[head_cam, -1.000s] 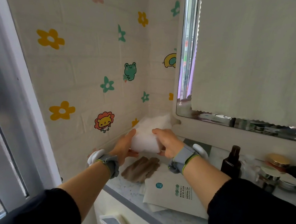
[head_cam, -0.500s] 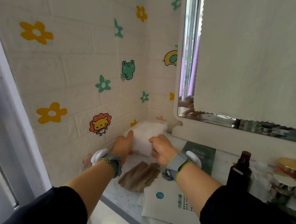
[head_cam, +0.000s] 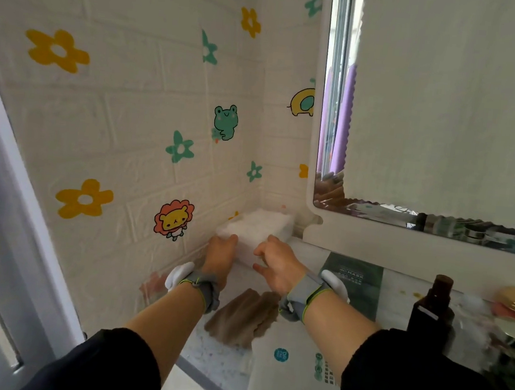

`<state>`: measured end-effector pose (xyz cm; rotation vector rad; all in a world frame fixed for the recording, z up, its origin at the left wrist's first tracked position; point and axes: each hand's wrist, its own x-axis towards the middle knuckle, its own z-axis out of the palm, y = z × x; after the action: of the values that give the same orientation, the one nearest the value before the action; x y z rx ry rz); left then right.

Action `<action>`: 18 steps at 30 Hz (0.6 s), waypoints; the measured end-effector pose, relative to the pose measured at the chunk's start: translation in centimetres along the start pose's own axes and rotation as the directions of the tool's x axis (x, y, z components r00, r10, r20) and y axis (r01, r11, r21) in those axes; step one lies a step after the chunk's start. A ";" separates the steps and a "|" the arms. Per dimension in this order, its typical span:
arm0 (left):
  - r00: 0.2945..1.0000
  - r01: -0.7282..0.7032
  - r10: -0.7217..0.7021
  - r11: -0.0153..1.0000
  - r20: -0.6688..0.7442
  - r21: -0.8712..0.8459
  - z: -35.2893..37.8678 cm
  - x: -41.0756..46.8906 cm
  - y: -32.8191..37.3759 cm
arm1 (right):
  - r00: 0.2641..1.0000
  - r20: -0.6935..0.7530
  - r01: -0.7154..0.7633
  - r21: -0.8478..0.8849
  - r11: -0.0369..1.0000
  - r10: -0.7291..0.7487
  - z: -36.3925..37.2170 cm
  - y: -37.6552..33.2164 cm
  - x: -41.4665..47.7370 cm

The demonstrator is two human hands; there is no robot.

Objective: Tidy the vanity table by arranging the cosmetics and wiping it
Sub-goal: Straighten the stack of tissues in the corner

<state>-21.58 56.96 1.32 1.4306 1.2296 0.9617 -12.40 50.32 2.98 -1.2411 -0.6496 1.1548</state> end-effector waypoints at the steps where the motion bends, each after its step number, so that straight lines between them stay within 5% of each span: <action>1: 1.000 -0.004 0.004 1.000 0.008 -0.012 0.1 0.0 -0.1 | 1.000 0.007 -0.001 0.002 1.000 0.001 0.0 0.1 0.0; 10: 0.998 0.057 -0.057 0.998 0.017 0.010 0.1 -0.1 -0.5 | 0.998 0.049 -0.025 -0.009 1.000 0.026 -0.1 -0.1 -0.3; 18: 0.998 0.056 -0.055 0.991 0.006 -0.124 -0.1 -1.8 0.2 | 0.992 -0.128 -0.010 -0.060 0.998 0.003 -0.8 -1.6 -1.7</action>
<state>-21.92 55.21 1.61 1.2936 1.1806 0.9806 -11.73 48.60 4.63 -1.3576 -0.5877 1.0577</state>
